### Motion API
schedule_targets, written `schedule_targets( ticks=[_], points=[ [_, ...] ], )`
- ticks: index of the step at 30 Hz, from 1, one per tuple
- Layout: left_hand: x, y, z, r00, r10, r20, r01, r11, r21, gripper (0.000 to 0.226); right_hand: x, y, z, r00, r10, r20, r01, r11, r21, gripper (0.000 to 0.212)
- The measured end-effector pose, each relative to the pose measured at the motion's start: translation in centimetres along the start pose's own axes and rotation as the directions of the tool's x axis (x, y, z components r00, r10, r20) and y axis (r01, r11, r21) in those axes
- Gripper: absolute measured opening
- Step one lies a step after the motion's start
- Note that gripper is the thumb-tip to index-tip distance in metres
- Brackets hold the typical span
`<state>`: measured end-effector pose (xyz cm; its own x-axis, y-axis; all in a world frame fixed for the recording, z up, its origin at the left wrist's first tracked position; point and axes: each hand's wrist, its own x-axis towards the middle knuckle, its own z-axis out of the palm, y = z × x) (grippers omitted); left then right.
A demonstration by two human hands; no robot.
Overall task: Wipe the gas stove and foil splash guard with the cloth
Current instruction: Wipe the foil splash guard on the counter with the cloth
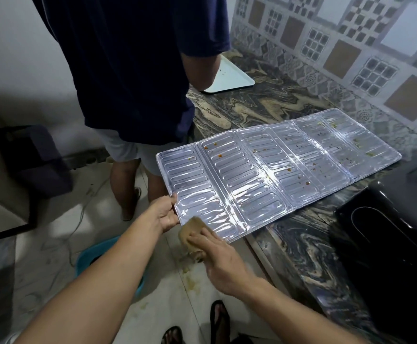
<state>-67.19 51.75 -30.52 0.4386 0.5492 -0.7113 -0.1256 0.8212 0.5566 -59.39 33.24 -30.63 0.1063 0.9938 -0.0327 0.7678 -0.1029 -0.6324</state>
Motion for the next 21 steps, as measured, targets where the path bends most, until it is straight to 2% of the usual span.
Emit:
schedule_targets(
  ticks=[2, 4, 6, 8, 9, 10, 11, 12, 13, 14, 15, 16, 17, 18, 19, 20, 21],
  points=[
    [0.1, 0.0, -0.2, 1.0, -0.004, -0.017, 0.004, 1.0, 0.013, 0.027, 0.0, -0.4, -1.1, 0.999, 0.018, 0.047, -0.024, 0.992, 0.126, 0.059],
    [0.4, -0.1, -0.2, 1.0, -0.009, -0.016, 0.009, 1.0, 0.03, 0.026, 0.6, -0.8, -3.0, 0.996, 0.09, 0.012, -0.089, 0.94, 0.328, 0.056],
    [0.9, -0.2, -0.3, 0.999, -0.017, -0.042, 0.019, 0.998, 0.065, 0.018, 1.7, -1.4, -6.1, 0.961, 0.275, -0.022, -0.197, 0.738, 0.645, 0.047],
    [1.3, -0.2, -0.4, 0.999, -0.027, -0.035, 0.031, 0.993, 0.116, 0.014, 3.5, 0.0, -9.1, 0.872, 0.483, -0.078, -0.25, 0.578, 0.777, 0.036],
    [1.2, -0.3, -0.4, 0.999, -0.034, -0.025, 0.037, 0.99, 0.135, 0.015, 4.4, 1.2, -10.4, 0.808, 0.57, -0.149, -0.287, 0.602, 0.745, 0.03],
    [1.3, -0.3, -0.4, 0.999, -0.036, -0.016, 0.038, 0.988, 0.153, 0.016, 4.9, 2.6, -11.4, 0.739, 0.621, -0.261, -0.332, 0.674, 0.66, 0.021],
    [1.2, -0.4, -0.4, 0.999, -0.037, -0.013, 0.039, 0.984, 0.175, 0.018, 5.2, 4.0, -12.1, 0.675, 0.63, -0.384, -0.407, 0.752, 0.519, 0.023],
    [1.4, -0.4, -0.5, 0.999, -0.033, -0.01, 0.035, 0.982, 0.185, 0.019, 5.1, 5.3, -12.5, 0.617, 0.598, -0.512, -0.474, 0.802, 0.364, 0.04],
    [1.3, -0.5, -0.5, 0.999, -0.031, -0.015, 0.033, 0.979, 0.201, 0.019, 4.9, 6.4, -12.5, 0.584, 0.51, -0.631, -0.49, 0.842, 0.227, 0.053],
    [1.4, -0.5, -0.5, 0.999, -0.034, -0.015, 0.037, 0.979, 0.201, 0.019, 4.6, 6.8, -12.5, 0.589, 0.385, -0.711, -0.463, 0.881, 0.094, 0.056],
    [1.3, -0.4, -0.4, 0.999, -0.039, -0.01, 0.04, 0.978, 0.205, 0.02, 4.5, 7.1, -12.4, 0.641, 0.252, -0.725, -0.399, 0.917, -0.034, 0.053],
    [1.3, -0.4, -0.3, 0.999, -0.039, -0.005, 0.039, 0.977, 0.208, 0.02, 4.4, 7.5, -12.0, 0.738, 0.095, -0.669, -0.283, 0.942, -0.179, 0.048],
    [1.1, -0.3, -0.2, 0.999, -0.036, -0.006, 0.037, 0.972, 0.231, 0.02, 4.5, 7.8, -11.8, 0.848, -0.05, -0.527, -0.146, 0.935, -0.322, 0.046],
    [1.1, -0.3, -0.2, 1.0, -0.026, -0.005, 0.027, 0.966, 0.257, 0.019, 4.7, 8.3, -11.3, 0.931, -0.133, -0.339, -0.035, 0.894, -0.446, 0.048],
    [1.0, -0.3, -0.1, 1.0, -0.013, -0.009, 0.016, 0.959, 0.284, 0.019, 4.8, 8.7, -10.8, 0.979, -0.113, -0.169, 0.008, 0.851, -0.525, 0.053],
    [1.0, -0.4, 0.0, 1.0, 0.005, -0.016, 0.0, 0.955, 0.295, 0.021, 5.1, 9.4, -10.3, 0.998, -0.027, -0.049, -0.005, 0.821, -0.571, 0.058],
    [0.9, -0.4, 0.0, 1.0, 0.017, -0.018, -0.011, 0.951, 0.308, 0.026, 5.4, 10.0, -10.0, 0.997, 0.072, 0.004, -0.055, 0.797, -0.601, 0.061]
  ],
)
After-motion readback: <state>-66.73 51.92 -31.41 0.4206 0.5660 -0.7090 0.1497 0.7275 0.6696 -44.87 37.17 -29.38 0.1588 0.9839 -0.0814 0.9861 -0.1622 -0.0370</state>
